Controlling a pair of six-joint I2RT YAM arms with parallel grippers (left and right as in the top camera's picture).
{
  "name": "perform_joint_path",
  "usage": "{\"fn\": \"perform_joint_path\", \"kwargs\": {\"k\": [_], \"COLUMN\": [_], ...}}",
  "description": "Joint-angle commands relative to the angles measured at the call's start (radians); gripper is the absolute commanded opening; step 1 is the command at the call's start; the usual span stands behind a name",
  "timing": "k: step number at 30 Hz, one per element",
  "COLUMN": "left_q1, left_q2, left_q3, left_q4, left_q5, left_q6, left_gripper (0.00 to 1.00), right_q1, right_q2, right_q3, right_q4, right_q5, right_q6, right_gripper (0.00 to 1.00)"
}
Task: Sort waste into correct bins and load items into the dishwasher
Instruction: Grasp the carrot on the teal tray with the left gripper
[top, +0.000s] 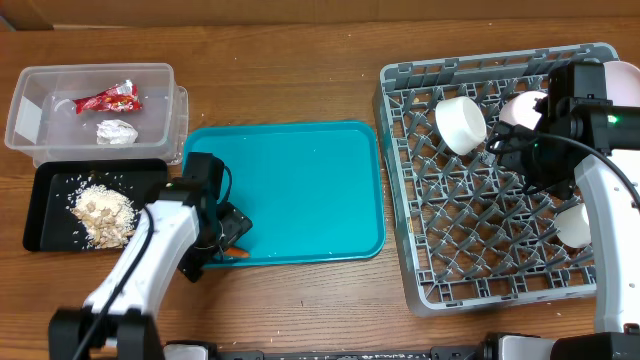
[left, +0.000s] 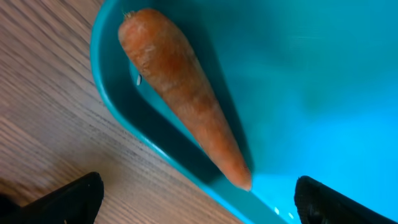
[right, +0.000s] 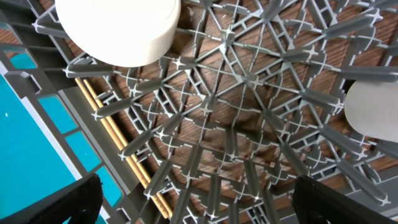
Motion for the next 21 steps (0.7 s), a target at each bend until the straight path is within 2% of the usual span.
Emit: {"fn": "perform_joint_path", "kwargs": {"k": [1,4,7,9,10,11,15,18,21], "left_q1": [-0.003,-0.003,-0.003,-0.003,-0.003,-0.003,-0.003,-0.003,-0.003], "left_q2": [0.069,0.107,0.117,0.117,0.117,0.117,0.117,0.117,0.117], "left_q3": [-0.008,-0.008,-0.008,-0.008,-0.008,-0.008,-0.008,-0.008,-0.008], "left_q4": [0.026,0.066,0.092,0.1,0.102,0.102,0.102,0.105,0.108], "left_q5": [-0.009,-0.01,-0.01,-0.01,-0.013,-0.013,-0.018,-0.018,-0.018], "left_q6": [-0.031,-0.031,-0.031,-0.031,-0.031,-0.031,-0.031,-0.031,-0.031], "left_gripper": [1.0,0.98,0.87,0.71,0.55,0.49,0.35,0.16,0.11], "right_q1": [-0.002,-0.002,-0.002,-0.002,-0.002,-0.002,-0.002,-0.002,-0.002], "right_q2": [-0.003,-0.003,-0.003,-0.003,-0.003,-0.003,-0.003,-0.003,-0.003], "right_q3": [0.01,0.01,0.01,0.01,0.01,0.01,0.01,0.01,0.01], "right_q4": [0.002,0.002,0.002,0.003,0.003,0.003,0.003,0.003,0.003], "right_q5": [-0.002,-0.002,-0.002,-0.001,0.006,0.009,0.009,0.009,0.009], "right_q6": [-0.007,-0.007,-0.007,-0.007,-0.007,-0.007,-0.007,-0.007,-0.007], "right_gripper": [1.0,1.0,1.0,1.0,1.0,1.0,1.0,1.0,1.0]}}
